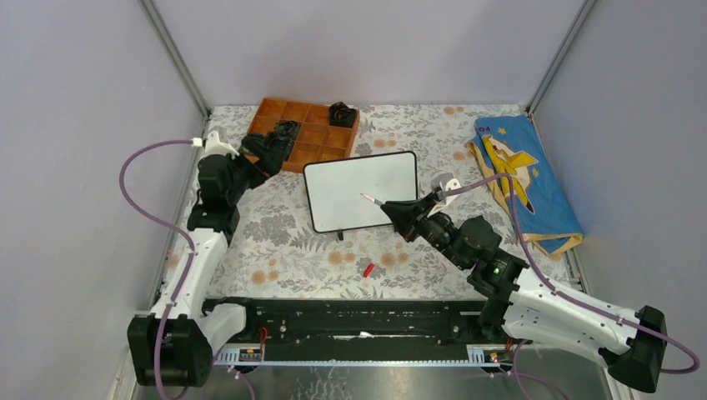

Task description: Write a sentence on the whiteboard

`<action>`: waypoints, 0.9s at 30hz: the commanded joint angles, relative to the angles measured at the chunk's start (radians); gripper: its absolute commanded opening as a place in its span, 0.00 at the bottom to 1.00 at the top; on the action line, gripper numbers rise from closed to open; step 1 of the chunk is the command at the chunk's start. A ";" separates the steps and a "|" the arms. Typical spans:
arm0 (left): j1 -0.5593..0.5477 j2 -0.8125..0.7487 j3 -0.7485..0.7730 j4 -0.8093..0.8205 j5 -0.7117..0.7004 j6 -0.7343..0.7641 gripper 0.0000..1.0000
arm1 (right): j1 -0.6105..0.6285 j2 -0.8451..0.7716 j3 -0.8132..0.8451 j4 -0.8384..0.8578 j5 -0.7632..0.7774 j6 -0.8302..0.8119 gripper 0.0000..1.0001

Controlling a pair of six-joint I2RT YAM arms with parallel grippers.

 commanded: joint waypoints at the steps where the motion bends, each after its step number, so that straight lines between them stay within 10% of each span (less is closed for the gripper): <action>1: 0.034 -0.050 -0.136 0.202 0.135 0.079 0.99 | 0.008 -0.030 0.018 0.038 -0.004 0.003 0.00; 7: 0.176 -0.017 -0.410 0.873 0.416 -0.253 0.99 | 0.008 -0.038 0.026 0.013 0.001 -0.006 0.00; 16: 0.164 0.295 -0.377 1.317 0.740 -0.388 0.99 | 0.008 -0.018 0.029 0.025 0.003 -0.013 0.00; 27: 0.127 0.468 -0.282 1.204 0.805 -0.273 0.99 | 0.008 0.066 0.049 0.064 -0.015 0.012 0.00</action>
